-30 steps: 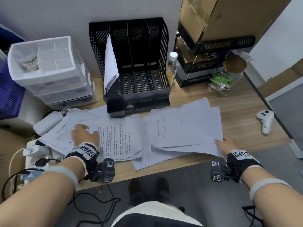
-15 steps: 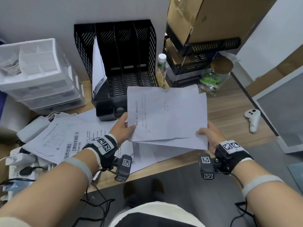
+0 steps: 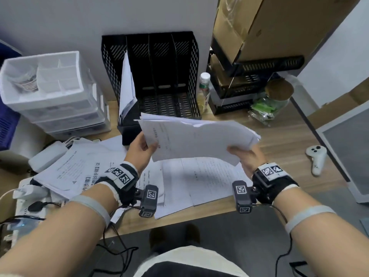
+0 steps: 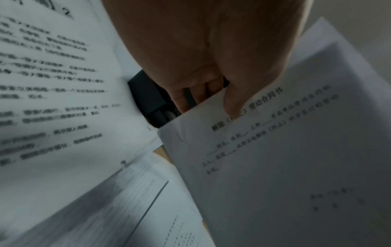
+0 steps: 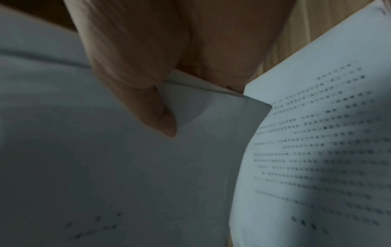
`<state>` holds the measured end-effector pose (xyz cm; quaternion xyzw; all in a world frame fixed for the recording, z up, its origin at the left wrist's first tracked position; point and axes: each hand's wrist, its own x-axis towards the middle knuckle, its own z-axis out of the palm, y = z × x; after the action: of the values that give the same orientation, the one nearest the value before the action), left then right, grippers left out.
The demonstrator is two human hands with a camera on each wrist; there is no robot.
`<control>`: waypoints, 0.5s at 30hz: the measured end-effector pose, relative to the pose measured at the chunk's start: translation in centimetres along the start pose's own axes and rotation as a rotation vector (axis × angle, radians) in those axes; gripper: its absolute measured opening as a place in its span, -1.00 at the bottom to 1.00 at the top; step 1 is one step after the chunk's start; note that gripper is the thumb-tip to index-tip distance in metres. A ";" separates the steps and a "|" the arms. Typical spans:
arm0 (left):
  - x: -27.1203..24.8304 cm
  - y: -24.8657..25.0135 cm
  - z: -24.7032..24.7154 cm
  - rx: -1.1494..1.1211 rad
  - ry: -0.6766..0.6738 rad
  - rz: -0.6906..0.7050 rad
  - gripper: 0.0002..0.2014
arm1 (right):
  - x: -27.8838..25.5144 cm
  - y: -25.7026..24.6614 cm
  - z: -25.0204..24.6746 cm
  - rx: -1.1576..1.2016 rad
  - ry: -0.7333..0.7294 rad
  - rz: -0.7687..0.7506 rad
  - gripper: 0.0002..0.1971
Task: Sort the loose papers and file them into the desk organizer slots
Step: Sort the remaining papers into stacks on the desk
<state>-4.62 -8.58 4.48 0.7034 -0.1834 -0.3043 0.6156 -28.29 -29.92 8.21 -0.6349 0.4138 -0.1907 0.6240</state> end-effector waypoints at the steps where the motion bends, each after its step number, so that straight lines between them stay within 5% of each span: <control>1: -0.1 -0.5 0.5 0.010 0.008 -0.018 -0.61 | 0.0 0.6 0.3 0.015 0.000 0.041 -0.54; 4: 0.0 -2.6 1.7 0.043 0.027 -0.056 -0.58 | 0.3 2.5 0.7 0.039 -0.023 0.125 -0.49; 10: 0.0 -3.8 3.4 0.045 -0.032 -0.167 -0.79 | 1.0 4.0 -1.4 -0.031 0.148 0.213 -0.85; 15: -0.4 -3.6 4.9 -0.044 -0.042 -0.280 -0.82 | 1.6 5.0 -3.7 -0.276 0.057 0.214 -0.79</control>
<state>-8.60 -11.39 0.72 0.7021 -0.0898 -0.4056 0.5783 -31.64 -32.87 3.54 -0.6611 0.5189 -0.0826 0.5356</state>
